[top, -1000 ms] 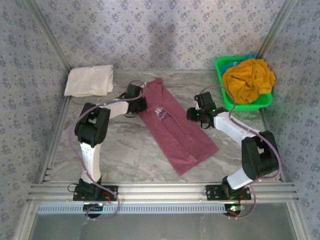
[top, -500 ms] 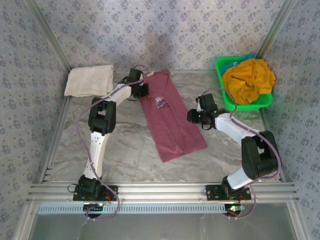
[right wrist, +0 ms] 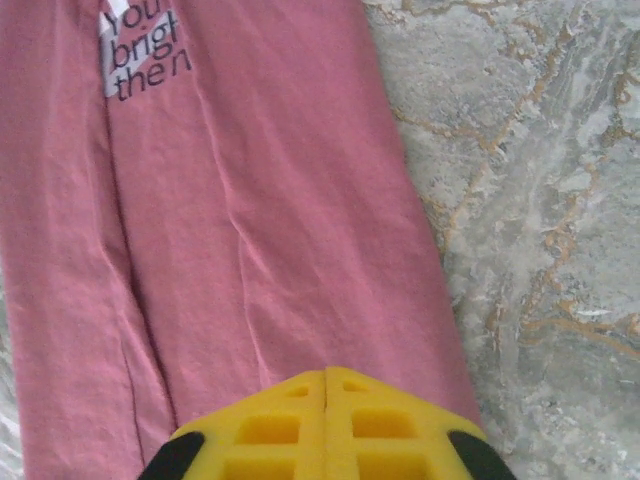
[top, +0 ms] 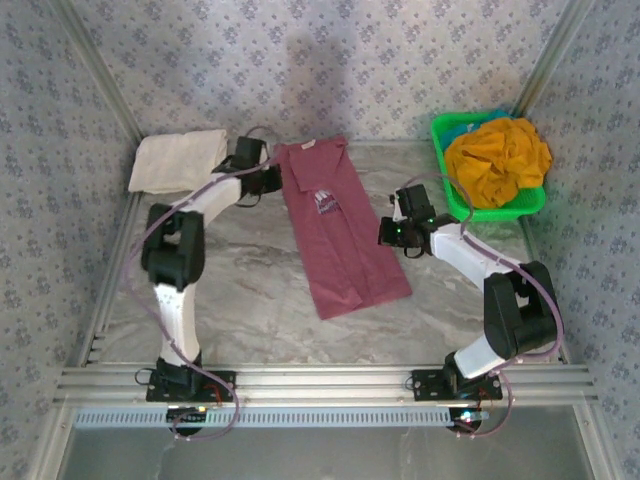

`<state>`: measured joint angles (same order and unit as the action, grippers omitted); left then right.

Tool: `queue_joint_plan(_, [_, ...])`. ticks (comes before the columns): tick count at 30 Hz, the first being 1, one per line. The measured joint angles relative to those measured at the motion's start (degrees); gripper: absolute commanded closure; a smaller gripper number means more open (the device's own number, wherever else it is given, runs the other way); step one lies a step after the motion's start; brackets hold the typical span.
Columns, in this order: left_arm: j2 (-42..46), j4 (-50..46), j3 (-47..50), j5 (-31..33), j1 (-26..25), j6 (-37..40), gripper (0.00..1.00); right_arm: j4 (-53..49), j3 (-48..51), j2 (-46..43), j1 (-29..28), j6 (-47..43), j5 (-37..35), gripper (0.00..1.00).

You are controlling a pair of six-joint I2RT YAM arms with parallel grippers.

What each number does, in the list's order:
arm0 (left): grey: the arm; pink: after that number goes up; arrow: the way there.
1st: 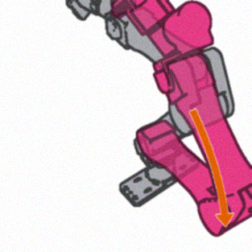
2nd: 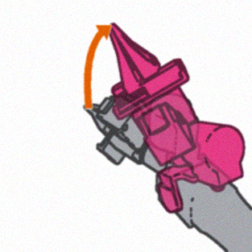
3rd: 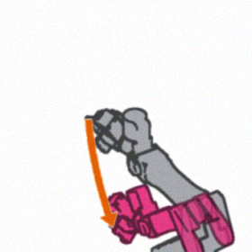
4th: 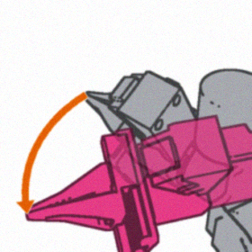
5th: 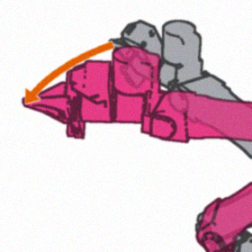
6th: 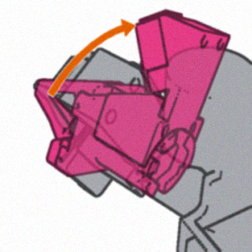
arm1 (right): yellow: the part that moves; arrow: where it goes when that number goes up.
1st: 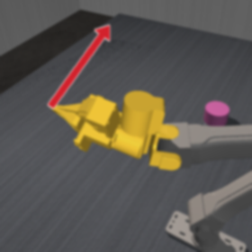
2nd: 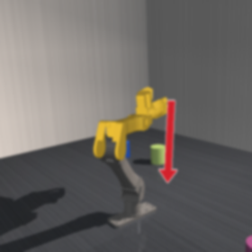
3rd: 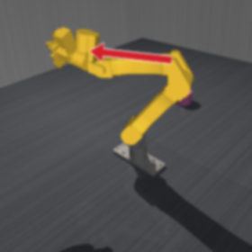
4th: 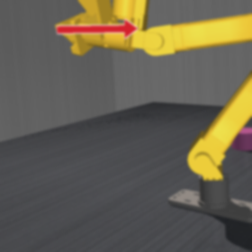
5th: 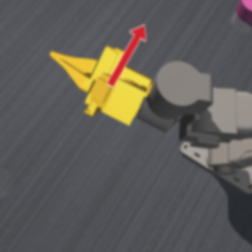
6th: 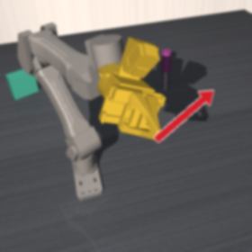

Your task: Fold and stack the t-shirts

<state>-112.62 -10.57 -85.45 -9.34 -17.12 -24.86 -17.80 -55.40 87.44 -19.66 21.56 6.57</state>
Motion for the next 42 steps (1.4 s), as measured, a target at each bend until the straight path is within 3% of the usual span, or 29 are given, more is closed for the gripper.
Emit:
queue_joint_plan(5, [25.6,12.6,27.4,4.5,-3.8,-2.7,1.0,-2.6,2.6,0.1,-2.4,-0.3,-3.4,1.0])
queue_joint_plan(10, [34.8,16.3,44.5,9.5,-13.6,-4.1,1.0,-5.9,5.8,1.6,-3.3,0.5,-5.3,1.0])
queue_joint_plan(14, [41.2,13.2,52.9,11.8,-15.9,-6.9,1.0,-7.5,7.5,3.3,-6.3,2.0,-5.7,1.0])
queue_joint_plan(25, [56.5,1.8,58.9,12.9,-16.7,-13.4,0.99,-3.7,5.7,6.4,-20.7,12.0,0.2,1.0])
queue_joint_plan(28, [60.3,-2.3,60.8,11.5,-16.6,-14.4,0.85,-2.8,3.2,9.0,-23.8,14.3,3.7,1.0])
queue_joint_plan(31, [62.8,-3.4,62.8,7.8,-15.6,-15.6,0.8,-2.8,1.3,10.8,-25.2,15.2,5.5,0.89])
queue_joint_plan(34, [61.2,-3.3,63.5,3.0,-13.5,-16.6,0.75,-3.2,1.1,10.9,-24.5,15.7,6.8,0.75])
queue_joint_plan(42, [52.3,-4.5,63.0,-4.6,-12.5,-16.3,0.71,-5.9,1.1,5.7,-22.3,13.9,4.6,0.7])
